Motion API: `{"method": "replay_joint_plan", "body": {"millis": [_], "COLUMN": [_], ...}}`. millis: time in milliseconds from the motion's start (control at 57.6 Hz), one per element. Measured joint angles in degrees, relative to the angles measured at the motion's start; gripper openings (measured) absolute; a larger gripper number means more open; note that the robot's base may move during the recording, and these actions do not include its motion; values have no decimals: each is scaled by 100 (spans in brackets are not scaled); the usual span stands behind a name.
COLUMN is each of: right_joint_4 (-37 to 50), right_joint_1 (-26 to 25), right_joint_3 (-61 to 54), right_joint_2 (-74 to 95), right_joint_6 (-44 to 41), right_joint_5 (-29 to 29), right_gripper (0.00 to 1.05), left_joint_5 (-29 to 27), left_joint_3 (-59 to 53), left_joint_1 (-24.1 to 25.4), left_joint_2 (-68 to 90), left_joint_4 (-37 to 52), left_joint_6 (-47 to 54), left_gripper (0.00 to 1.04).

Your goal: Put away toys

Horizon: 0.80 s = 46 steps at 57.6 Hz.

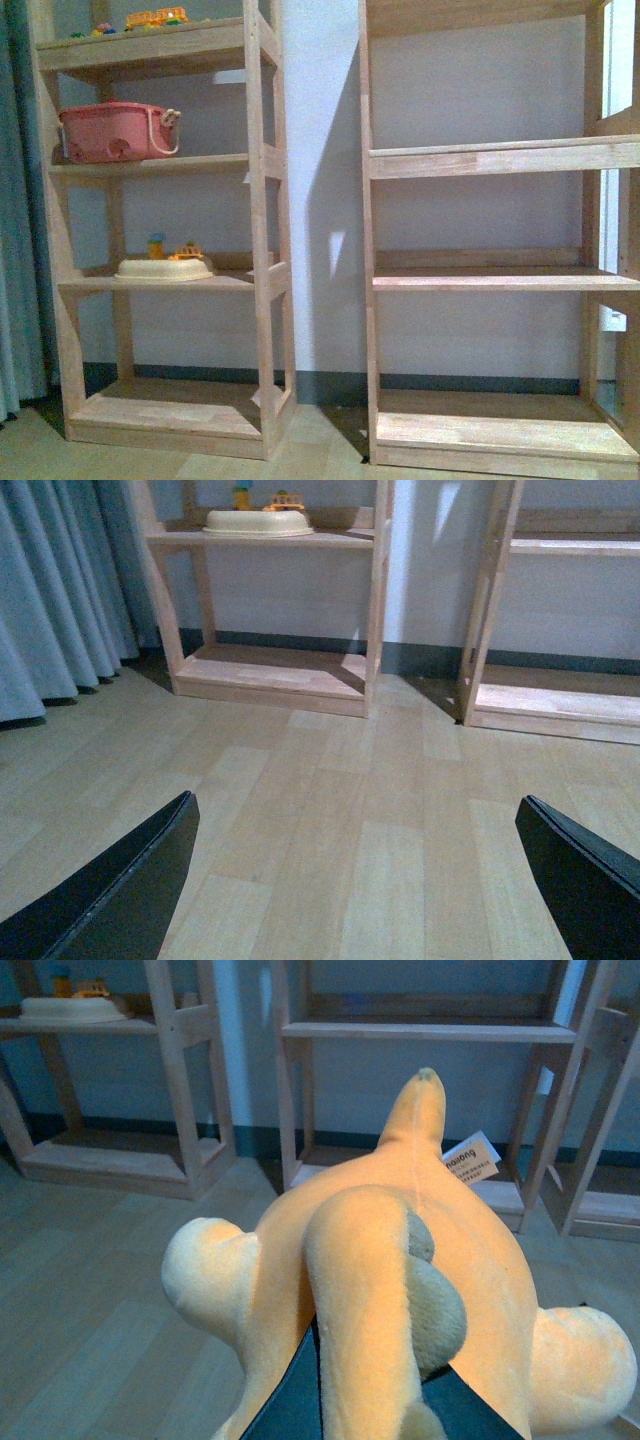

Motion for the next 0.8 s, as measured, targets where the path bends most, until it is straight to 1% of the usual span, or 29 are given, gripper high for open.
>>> {"method": "replay_joint_plan", "body": {"millis": [122, 417, 486, 608, 799], "right_joint_4": [0, 0, 0, 0, 0], "right_joint_1": [7, 7, -7, -13, 0], "right_joint_3": [-2, 0, -2, 0, 0], "right_joint_2": [0, 2, 0, -2, 0], "right_joint_6": [0, 0, 0, 0, 2], "right_joint_5": [-90, -98, 7, 44, -109], "right_gripper": [7, 7, 7, 7, 7], "left_joint_5": [2, -28, 57, 31, 0], "left_joint_3": [0, 0, 0, 0, 0], "left_joint_1": [2, 13, 7, 7, 11], "left_joint_2": [-2, 0, 4, 4, 2], "left_joint_4": [0, -2, 0, 0, 0], "left_joint_6": [0, 0, 4, 2, 2], "left_gripper": [98, 98, 98, 98, 98]}}
